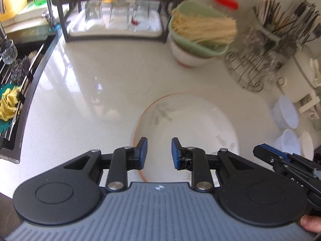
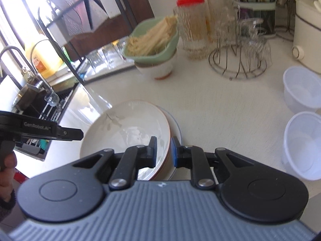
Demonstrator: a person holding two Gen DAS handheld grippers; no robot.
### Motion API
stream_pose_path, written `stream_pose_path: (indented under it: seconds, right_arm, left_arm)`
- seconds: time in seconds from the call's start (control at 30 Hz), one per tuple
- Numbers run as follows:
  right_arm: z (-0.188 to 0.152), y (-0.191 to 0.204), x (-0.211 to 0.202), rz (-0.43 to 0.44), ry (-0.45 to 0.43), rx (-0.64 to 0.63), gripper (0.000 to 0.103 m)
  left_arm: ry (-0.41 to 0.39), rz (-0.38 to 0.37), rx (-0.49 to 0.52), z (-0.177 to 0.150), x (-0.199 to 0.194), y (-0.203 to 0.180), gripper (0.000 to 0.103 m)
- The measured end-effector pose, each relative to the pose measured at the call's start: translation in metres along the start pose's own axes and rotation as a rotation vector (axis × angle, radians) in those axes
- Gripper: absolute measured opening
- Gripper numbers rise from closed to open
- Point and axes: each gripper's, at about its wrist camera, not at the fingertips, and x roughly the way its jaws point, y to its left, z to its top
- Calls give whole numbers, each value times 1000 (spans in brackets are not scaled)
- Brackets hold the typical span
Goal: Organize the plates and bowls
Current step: 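Open the right gripper and withdraw it from the stacked plates, then move the right gripper toward the translucent plastic bowls by the cooker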
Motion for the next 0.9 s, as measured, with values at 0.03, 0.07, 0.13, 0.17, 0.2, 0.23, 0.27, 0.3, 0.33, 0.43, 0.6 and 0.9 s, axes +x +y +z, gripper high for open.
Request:
stream_pose_path:
  seconds: [0.03,0.07,0.13,0.17,0.2,0.23,0.27,0.3,0.33,0.43,0.6,0.9]
  right_arm:
    - [1,-1,-6,0,-13,-2,18]
    - [2,-2,-12,2,-26,-3,18]
    - [5,-7,-24,10,-52,0,18]
    - [6,-8,-32,11,-65,-1,18]
    - [8,-10,-38,11,-79,-5,18]
    - [9,-11,-45,10,-92,-10,18]
    - [10,-13,-51,9,-106,-14,18]
    - [11,-14,-59,7,-121,-21,18]
    - [11,-16,-65,6,-134,-29,18]
    - [12,-21,-85,10,-172,-51,18]
    - [11,-28,-109,-10,-201,-66,18]
    - [12,-26,-135,-28,-227,-59,18]
  left_arm:
    - [-17,-4,3,0,-7,-5,29]
    - [-31,-7,4,0,-13,-10,29]
    - [-62,-23,4,-2,-28,-22,29]
    - [-75,-30,4,-3,-34,-28,29]
    - [-88,-36,6,-4,-40,-34,29]
    - [-101,-38,9,-5,-45,-40,29]
    - [-112,-42,13,-6,-50,-47,29]
    - [-122,-46,18,-9,-56,-54,29]
    - [-130,-50,22,-10,-60,-60,29]
    - [-145,-69,27,-20,-72,-77,29]
    - [-132,-76,56,-41,-86,-98,29]
    - [-150,-127,88,-50,-103,-109,29]
